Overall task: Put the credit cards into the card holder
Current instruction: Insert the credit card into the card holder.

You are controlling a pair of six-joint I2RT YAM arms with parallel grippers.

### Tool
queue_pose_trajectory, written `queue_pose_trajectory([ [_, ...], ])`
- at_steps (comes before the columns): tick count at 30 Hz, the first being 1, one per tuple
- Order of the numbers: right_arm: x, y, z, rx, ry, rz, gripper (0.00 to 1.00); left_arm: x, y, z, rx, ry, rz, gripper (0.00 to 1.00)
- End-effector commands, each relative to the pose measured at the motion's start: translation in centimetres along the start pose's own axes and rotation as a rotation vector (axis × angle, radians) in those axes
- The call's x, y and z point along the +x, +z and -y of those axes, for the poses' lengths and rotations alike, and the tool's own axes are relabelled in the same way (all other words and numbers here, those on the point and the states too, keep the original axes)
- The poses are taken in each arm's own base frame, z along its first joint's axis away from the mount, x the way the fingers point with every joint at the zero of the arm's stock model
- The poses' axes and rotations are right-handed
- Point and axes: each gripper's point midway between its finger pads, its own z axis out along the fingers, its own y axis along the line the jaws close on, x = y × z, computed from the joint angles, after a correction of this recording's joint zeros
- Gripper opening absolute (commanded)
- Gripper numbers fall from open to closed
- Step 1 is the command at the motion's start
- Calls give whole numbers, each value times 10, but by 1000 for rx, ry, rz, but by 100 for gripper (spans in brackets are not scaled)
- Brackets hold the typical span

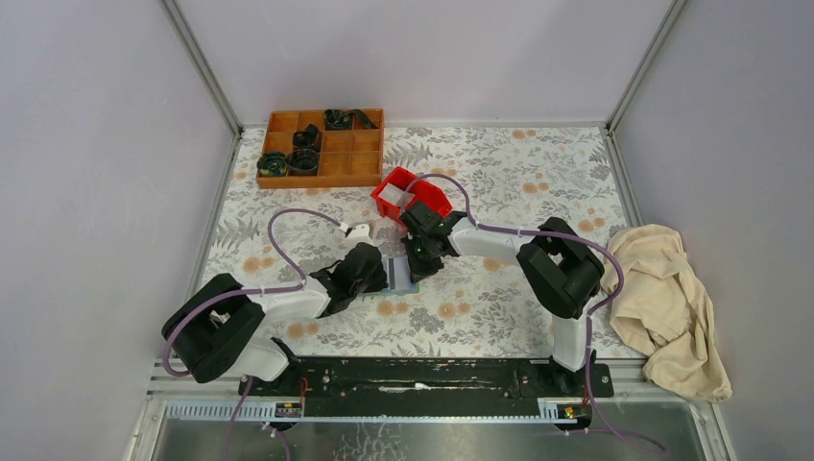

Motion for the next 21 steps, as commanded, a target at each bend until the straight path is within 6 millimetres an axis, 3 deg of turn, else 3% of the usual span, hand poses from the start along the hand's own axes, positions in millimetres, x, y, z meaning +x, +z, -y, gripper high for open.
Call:
queue_pose_trajectory([
  [1, 52, 30, 59, 225, -15, -145, 7, -4, 4, 17, 77, 15, 0, 0],
  [15, 47, 22, 61, 244, -42, -126, 9, -10, 7, 24, 73, 1, 4, 0],
  [18, 35, 8, 55, 230, -65, -91, 15, -11, 5, 17, 38, -13, 6, 0],
  [21, 19, -11, 41, 192, -92, -40, 28, -15, 1, 15, 20, -35, 22, 1],
])
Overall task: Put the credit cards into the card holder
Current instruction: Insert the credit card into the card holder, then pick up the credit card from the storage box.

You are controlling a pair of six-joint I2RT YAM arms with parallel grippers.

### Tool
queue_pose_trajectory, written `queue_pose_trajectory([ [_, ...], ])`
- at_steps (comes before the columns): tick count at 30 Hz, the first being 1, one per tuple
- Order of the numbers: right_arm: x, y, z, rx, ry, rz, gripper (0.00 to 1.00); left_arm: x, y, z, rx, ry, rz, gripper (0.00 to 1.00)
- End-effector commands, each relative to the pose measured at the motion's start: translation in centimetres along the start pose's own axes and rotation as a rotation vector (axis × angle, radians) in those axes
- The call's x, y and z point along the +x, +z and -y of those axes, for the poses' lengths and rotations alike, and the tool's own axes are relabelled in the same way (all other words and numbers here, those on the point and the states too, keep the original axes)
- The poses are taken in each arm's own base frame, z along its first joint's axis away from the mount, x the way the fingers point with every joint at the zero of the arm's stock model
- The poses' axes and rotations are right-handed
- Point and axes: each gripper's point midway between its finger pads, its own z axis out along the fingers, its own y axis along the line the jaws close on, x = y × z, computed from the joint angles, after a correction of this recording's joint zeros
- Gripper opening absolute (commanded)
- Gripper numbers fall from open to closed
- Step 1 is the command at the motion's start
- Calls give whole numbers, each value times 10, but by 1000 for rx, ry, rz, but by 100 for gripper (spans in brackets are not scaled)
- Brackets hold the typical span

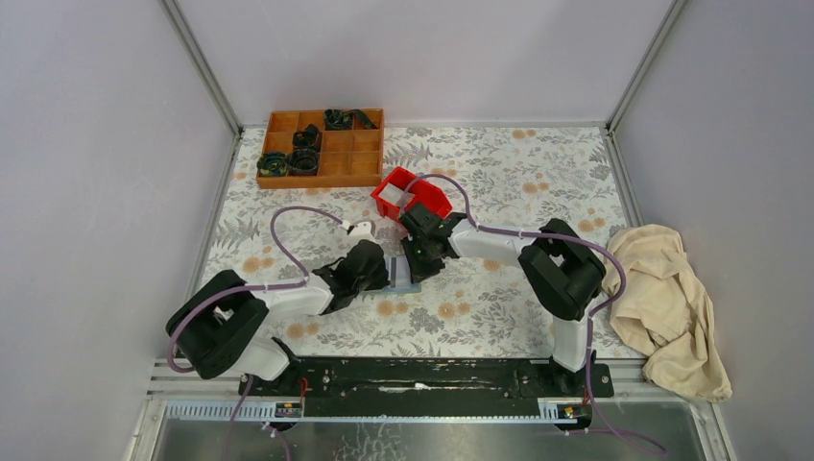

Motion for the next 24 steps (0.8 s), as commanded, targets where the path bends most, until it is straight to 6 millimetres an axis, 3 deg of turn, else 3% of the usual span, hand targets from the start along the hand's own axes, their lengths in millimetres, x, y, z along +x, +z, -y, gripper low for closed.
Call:
queue_pose_trajectory([
  [1, 14, -15, 33, 155, -81, -36, 32, -15, -6, 9, 6, -41, 36, 1],
  [4, -7, -34, 20, 126, -110, 15, 42, -24, -10, 12, -7, -34, 53, 4],
  [11, -44, -71, -5, 70, -164, 96, 52, -48, -19, 22, -17, -20, 90, 12],
  [15, -68, -87, -12, 71, -185, 171, 57, -59, -26, 21, -37, -44, 117, 28],
  [18, -94, -94, -11, 73, -187, 216, 58, -71, -30, 17, -61, -67, 149, 44],
  [24, -165, -103, -1, 3, -146, 327, 58, -102, -26, 8, -66, -153, 192, 55],
])
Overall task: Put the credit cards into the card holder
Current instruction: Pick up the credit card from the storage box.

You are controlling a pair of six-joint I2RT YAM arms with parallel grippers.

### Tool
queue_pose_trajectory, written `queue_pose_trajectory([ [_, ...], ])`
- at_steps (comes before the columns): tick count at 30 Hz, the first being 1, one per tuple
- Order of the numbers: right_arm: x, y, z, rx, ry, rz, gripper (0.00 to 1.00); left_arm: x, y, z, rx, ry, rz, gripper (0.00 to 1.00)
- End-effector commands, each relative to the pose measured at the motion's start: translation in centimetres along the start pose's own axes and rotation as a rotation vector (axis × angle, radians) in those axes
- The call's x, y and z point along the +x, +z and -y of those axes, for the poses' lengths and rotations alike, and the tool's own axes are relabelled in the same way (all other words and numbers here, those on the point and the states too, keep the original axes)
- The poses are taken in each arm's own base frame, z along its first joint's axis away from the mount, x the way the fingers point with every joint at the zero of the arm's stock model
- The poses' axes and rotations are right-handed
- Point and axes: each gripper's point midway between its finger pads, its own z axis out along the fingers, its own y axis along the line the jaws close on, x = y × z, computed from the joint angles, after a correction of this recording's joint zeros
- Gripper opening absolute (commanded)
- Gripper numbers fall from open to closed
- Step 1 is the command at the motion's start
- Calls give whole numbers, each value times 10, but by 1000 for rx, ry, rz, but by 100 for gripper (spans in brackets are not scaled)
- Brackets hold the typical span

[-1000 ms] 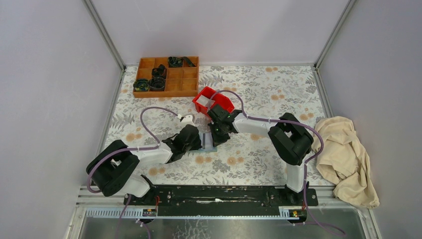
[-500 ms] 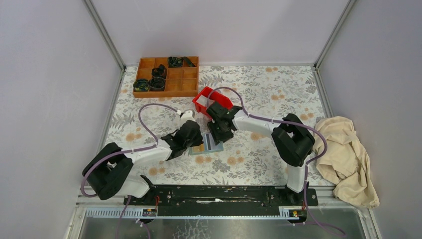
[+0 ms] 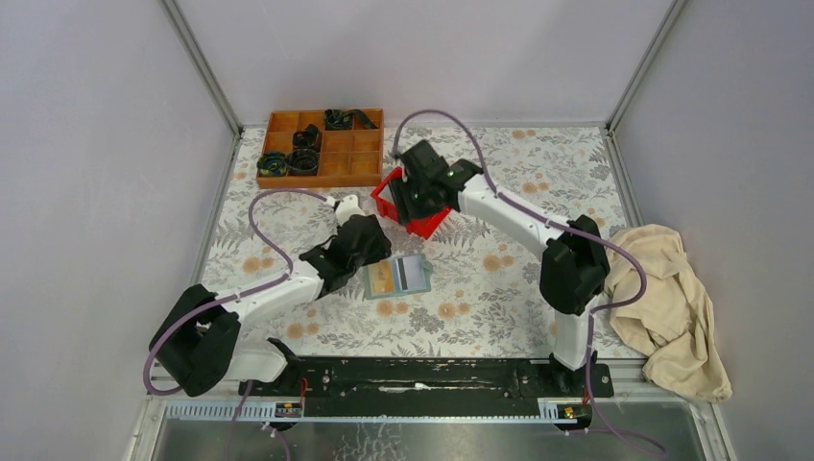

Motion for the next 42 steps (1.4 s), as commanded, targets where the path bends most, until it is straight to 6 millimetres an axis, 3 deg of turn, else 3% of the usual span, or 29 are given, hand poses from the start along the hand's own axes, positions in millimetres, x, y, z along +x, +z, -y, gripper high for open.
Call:
queue_pose_trajectory([
  [1, -60, 2, 22, -36, 10, 106, 58, -33, 5, -4, -16, -76, 64, 55],
  [3, -84, 4, 25, -58, 4, 140, 57, -40, 11, -5, -10, -100, 74, 56],
  [6, -102, 20, 31, -77, -2, 145, 57, -45, 24, -8, -8, -129, 74, 56],
  [16, -130, 65, 36, -174, -26, 188, 57, -59, 65, -6, 0, -231, 67, 58],
  [26, -134, 97, 44, -204, -26, 182, 57, -61, 96, -9, -52, -272, 31, 59],
  [37, -113, 128, 53, -226, 1, 115, 58, -57, 120, -15, -76, -308, -6, 59],
  [42, -104, 132, 50, -248, 12, 84, 51, -60, 131, -16, -82, -320, -20, 59],
])
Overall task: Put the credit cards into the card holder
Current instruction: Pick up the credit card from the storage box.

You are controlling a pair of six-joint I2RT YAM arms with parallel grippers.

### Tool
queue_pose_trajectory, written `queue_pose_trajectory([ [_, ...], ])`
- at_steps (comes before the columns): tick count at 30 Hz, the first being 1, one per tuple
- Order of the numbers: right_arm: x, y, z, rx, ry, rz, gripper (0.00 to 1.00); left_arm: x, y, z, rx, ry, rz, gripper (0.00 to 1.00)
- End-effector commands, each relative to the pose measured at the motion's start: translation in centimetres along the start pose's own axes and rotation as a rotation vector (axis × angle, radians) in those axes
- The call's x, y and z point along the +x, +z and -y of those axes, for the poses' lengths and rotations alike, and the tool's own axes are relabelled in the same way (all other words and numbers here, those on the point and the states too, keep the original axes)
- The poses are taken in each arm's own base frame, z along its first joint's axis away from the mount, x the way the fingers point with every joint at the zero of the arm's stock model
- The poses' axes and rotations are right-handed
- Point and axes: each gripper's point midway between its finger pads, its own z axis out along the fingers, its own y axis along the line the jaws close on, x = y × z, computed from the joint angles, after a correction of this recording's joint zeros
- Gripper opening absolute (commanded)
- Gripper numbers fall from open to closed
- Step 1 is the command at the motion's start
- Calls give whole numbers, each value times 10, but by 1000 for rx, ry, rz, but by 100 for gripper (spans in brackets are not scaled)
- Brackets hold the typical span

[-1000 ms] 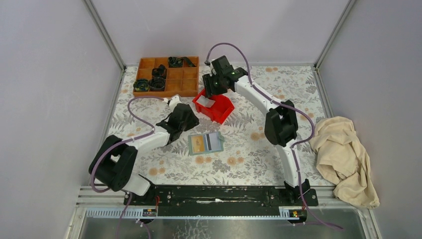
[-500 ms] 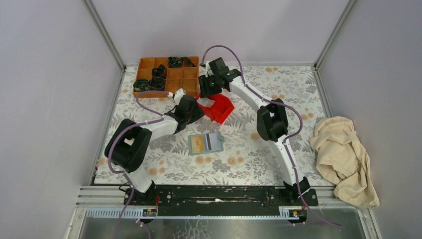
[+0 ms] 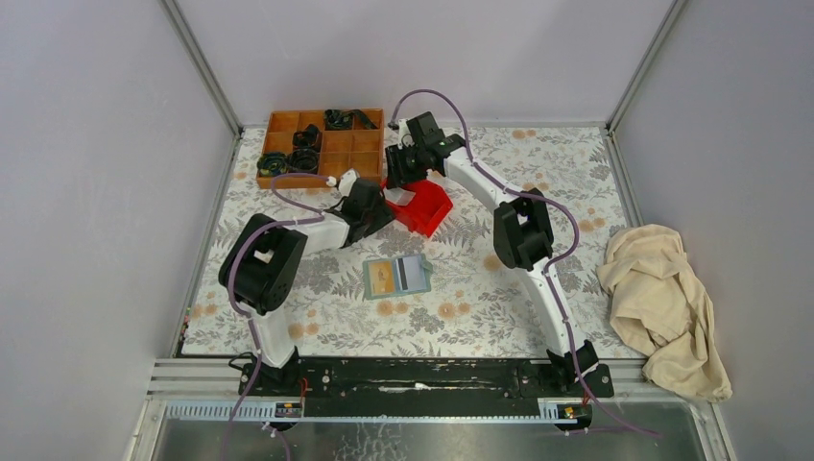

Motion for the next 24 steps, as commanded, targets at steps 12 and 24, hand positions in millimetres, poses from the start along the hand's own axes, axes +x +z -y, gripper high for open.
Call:
queue_pose_trajectory([
  [12, -1, -17, -21, -29, -9, -7, 44, -22, 10, 9, 34, -62, 21, 60],
  [24, -14, -36, -40, -45, -20, 29, 40, -35, 14, 18, 50, -60, 32, 60],
])
